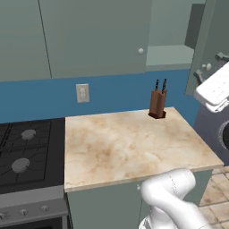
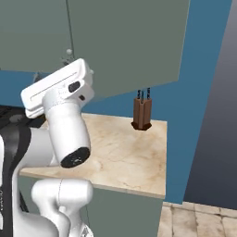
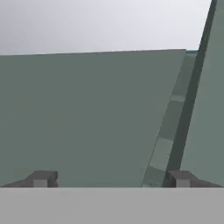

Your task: Get the candle and the beer from the cabinet and move them to the dining counter.

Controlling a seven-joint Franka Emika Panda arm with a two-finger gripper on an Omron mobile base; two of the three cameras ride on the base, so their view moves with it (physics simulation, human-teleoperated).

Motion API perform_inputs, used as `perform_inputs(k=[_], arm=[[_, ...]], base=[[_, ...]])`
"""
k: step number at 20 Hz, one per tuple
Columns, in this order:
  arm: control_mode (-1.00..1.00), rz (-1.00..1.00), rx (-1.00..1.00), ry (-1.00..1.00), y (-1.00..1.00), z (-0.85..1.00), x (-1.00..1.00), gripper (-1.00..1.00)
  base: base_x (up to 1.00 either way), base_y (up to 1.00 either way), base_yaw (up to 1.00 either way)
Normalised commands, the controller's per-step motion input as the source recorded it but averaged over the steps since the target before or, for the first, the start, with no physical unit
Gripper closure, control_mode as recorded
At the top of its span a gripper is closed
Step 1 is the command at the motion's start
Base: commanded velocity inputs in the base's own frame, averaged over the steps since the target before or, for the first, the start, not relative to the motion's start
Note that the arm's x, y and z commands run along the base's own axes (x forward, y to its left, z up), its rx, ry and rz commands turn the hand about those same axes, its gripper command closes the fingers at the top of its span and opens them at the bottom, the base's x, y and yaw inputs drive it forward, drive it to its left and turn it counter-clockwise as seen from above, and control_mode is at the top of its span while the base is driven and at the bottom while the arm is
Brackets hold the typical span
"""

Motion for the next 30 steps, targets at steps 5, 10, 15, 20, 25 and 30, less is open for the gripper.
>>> perform_inputs(k=[5,10,15,20,25,30], arm=[[-1.00,-0.14,-0.28,0.18,1.00,-0.29,0.00,-1.00],[-1.00,-0.36,-0.20,0.20,0.58,-0.43,0.04,-1.00],[-1.00,-0.57,-0.15,0.23,0.16,-0.42,0.12,-1.00],[-1.00,-0.66,-0.12,0.26,0.00,-0.27,0.20,-1.00],[-1.00,-0.60,-0.13,0.28,-0.06,-0.05,0.39,-1.00],[-1.00,-0.51,-0.14,0.30,-0.09,-0.06,0.60,-1.00]], base=[[0.00,0.00,0.00],[0.00,0.00,0.00],[0.00,0.00,0.00],[0.00,0.00,0.00],[0.00,0.00,0.00],[0.00,0.00,0.00]])
